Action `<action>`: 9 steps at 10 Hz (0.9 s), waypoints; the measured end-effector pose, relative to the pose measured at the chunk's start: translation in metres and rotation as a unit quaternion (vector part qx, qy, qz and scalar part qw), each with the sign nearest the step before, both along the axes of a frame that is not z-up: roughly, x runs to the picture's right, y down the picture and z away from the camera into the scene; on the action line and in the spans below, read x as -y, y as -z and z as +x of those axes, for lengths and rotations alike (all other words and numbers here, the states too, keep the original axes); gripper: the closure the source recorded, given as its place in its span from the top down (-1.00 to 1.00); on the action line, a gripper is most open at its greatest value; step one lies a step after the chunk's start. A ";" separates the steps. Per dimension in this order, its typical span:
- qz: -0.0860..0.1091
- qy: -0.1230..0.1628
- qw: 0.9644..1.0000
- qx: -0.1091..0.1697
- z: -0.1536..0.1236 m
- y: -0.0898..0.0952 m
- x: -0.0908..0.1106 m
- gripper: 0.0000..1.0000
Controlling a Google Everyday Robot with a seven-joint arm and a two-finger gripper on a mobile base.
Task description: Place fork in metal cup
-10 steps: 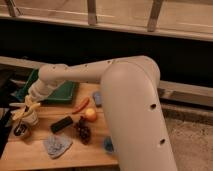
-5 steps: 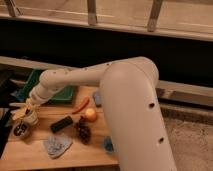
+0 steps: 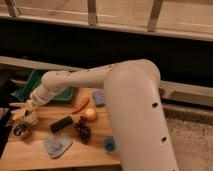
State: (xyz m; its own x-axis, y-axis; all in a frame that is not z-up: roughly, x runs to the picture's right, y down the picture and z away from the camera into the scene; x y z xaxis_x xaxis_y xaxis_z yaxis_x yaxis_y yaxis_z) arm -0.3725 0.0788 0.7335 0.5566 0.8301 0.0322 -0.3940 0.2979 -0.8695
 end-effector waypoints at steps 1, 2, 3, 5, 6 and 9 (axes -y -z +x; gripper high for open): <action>-0.001 0.002 1.000 0.002 0.000 0.000 0.000 -0.44; -0.001 0.005 1.000 0.004 0.000 0.000 -0.001 -0.24; -0.002 0.006 1.000 0.005 -0.001 0.000 -0.002 -0.10; -0.003 0.011 1.000 0.007 -0.003 0.000 -0.004 0.35; -0.003 0.013 1.000 0.008 -0.004 -0.001 -0.004 0.51; -0.003 0.021 1.000 0.019 -0.012 0.000 -0.005 0.60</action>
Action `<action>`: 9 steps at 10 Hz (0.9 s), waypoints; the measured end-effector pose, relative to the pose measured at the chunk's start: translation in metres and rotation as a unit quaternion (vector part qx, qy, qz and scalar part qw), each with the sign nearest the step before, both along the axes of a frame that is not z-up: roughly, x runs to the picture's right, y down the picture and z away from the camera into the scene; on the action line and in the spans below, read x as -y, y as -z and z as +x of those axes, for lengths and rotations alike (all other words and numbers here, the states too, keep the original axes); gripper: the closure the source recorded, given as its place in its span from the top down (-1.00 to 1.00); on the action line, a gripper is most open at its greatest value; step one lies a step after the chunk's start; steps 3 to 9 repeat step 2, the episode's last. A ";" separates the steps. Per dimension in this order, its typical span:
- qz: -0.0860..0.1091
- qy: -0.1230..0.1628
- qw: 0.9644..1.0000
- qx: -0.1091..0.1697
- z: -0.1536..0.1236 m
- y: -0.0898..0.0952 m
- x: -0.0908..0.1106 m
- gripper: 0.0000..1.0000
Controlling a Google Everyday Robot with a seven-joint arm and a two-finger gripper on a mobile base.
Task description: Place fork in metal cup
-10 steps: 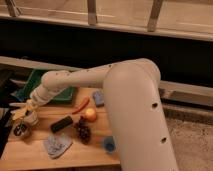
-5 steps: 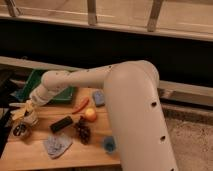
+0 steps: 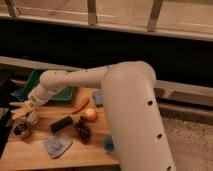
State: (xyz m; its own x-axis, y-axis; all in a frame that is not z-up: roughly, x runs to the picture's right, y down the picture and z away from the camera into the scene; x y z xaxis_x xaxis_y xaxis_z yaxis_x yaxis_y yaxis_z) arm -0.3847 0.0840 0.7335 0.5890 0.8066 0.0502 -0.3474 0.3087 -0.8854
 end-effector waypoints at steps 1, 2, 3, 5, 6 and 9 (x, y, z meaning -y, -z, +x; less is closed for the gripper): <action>0.001 0.001 1.000 0.005 -0.002 0.000 0.001 0.60; 0.001 0.001 1.000 0.006 -0.002 0.000 0.001 0.60; 0.001 0.001 1.000 0.006 -0.002 0.000 0.001 0.60; 0.001 0.001 1.000 0.006 -0.002 0.000 0.001 0.60; 0.001 0.001 1.000 0.006 -0.002 0.000 0.001 0.60; 0.001 0.001 1.000 0.006 -0.002 0.000 0.001 0.60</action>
